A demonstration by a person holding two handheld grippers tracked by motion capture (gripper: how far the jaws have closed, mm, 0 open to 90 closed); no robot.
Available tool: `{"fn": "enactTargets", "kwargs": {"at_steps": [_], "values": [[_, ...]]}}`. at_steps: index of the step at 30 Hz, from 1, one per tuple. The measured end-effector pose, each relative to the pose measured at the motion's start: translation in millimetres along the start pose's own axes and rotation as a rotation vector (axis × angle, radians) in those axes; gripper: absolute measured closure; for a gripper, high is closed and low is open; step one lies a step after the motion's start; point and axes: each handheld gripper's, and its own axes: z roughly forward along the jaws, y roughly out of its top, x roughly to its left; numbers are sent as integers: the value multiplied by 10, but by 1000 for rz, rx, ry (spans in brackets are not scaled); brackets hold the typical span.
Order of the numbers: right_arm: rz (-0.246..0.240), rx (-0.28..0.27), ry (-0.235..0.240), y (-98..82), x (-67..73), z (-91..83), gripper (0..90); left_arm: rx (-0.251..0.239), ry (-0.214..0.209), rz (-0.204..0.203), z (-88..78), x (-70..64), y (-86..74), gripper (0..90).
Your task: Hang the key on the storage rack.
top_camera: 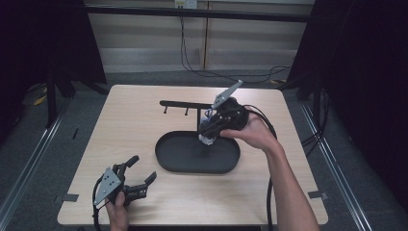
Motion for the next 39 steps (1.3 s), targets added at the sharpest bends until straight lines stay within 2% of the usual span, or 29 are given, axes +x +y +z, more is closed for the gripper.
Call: {"fn": "enactTargets", "kwargs": {"at_steps": [3, 5, 9, 12, 13, 15, 18, 20, 22, 24, 25, 27, 29, 32, 35, 36, 38, 39], "values": [[27, -77, -2, -194, 45, -3, 711, -2, 1, -3, 2, -2, 0, 153], [59, -137, 27, -335, 61, 21, 662, -1, 1, -2, 1, -1, 0, 154], [90, -222, 41, -529, 128, 59, 621, -1, 1, -2, 1, -2, 0, 154], [135, -281, 8, -659, 176, 109, 564, 0, 1, 0, 0, -1, 0, 154], [146, -286, 0, -700, 192, 144, 547, -1, 1, -1, 1, -1, 0, 154], [158, -283, -46, -782, 242, 215, 500, -2, 2, -3, 2, -3, -1, 154], [182, -343, -57, -913, 314, 286, 445, -1, 2, -2, 1, -2, 0, 154], [192, -357, -77, -980, 357, 325, 389, 2, 0, 0, 0, 0, 0, 154], [205, -378, -119, -1054, 397, 354, 348, -2, 2, -4, 2, -3, -1, 154], [228, -402, -191, -1137, 423, 384, 294, -1, 2, -2, 1, -2, 0, 154], [229, -385, -222, -1179, 429, 400, 263, -1, 3, -2, 1, -2, 0, 154], [270, -390, -267, -1289, 435, 413, 203, 0, 5, -1, 0, -2, 0, 154], [302, -436, -306, -1413, 461, 409, 131, 0, 5, -1, 0, -2, 0, 154], [314, -503, -411, -1581, 542, 421, 134, 0, 6, -1, 0, -3, 0, 154], [399, -564, -488, -1731, 580, 452, 138, 1, 7, -1, -1, -3, 0, 154], [403, -575, -529, -1786, 598, 478, 137, 0, 7, -2, 0, -3, 0, 154], [414, -556, -637, -1883, 638, 556, 150, 1, 7, -1, -1, -3, 0, 154], [418, -564, -659, -1910, 650, 579, 158, 0, 7, -1, 0, -3, 0, 154]]}}
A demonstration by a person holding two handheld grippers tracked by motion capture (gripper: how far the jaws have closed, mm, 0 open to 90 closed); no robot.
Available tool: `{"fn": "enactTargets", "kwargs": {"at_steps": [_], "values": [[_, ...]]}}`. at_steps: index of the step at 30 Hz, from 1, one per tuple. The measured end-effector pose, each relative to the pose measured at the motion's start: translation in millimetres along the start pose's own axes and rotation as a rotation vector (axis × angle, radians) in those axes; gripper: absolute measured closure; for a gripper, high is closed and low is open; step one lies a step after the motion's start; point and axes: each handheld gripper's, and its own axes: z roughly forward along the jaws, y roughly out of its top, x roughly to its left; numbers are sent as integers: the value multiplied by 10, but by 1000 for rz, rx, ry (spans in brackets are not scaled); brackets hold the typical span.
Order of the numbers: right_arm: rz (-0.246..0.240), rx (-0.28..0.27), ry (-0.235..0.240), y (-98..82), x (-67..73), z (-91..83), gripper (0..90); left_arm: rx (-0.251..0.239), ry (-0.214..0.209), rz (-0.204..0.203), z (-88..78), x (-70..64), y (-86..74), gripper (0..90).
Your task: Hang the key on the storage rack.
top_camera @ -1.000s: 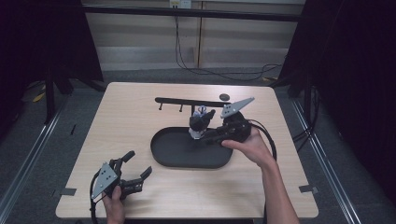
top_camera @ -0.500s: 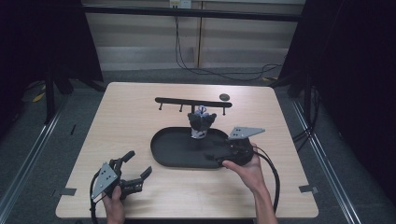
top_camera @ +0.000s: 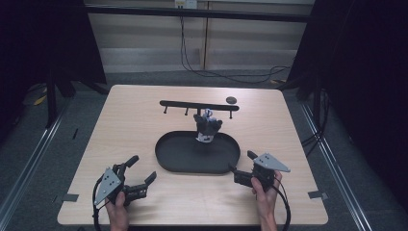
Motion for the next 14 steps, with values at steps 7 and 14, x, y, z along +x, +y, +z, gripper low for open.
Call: {"fn": "enactTargets", "kwargs": {"at_steps": [7, 14], "values": [[-52, -190, -121, -220, 59, -37, 145, 0, 0, 0, 0, 0, 0, 154], [-42, -375, -128, -333, 68, -182, 135, 3, -2, 5, -2, 2, 0, 154]]}}
